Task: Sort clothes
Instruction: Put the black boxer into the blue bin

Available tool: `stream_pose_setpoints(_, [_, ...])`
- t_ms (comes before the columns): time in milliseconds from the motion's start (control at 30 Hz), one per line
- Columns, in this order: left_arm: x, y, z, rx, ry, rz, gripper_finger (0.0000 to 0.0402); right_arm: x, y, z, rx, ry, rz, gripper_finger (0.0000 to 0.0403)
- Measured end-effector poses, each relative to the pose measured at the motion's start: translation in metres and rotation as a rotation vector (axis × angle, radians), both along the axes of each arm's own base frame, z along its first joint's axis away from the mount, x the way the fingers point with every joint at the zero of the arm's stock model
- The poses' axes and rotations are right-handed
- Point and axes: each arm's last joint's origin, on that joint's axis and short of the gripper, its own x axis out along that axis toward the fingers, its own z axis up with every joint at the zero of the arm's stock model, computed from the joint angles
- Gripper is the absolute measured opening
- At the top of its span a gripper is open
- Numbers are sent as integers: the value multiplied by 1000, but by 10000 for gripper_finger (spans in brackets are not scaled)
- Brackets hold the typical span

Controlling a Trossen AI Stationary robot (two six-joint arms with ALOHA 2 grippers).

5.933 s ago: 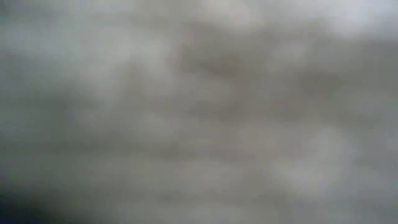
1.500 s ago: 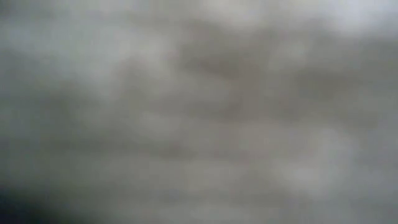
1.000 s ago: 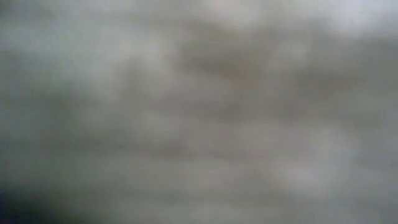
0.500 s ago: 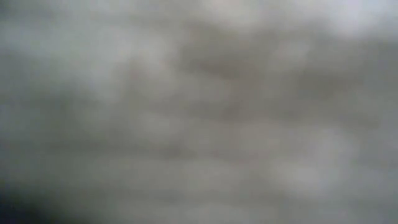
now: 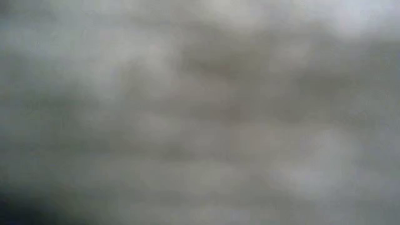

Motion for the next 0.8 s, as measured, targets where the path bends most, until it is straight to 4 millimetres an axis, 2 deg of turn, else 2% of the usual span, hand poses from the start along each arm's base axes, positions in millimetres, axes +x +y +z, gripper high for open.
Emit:
stream_pose_setpoints(167, [-24, -31, -22, -26, -126, -82, 88, 18, 23, 4, 16, 198, 20, 0])
stream_pose_setpoints(300, [-33, -46, -46, -35, -195, -127, 88, 35, 41, -6, 34, 287, 76, 7])
stream_pose_setpoints(500, [-32, -55, -74, -48, -258, -144, 88, 61, 56, -21, 31, 329, 154, 31])
stream_pose_setpoints(633, [-30, -55, -82, -68, -250, -134, 88, 81, 67, -28, 32, 288, 238, 60])
stream_pose_setpoints(800, [-28, -56, -87, -72, -257, -133, 87, 100, 75, -46, 65, 344, 260, 100])
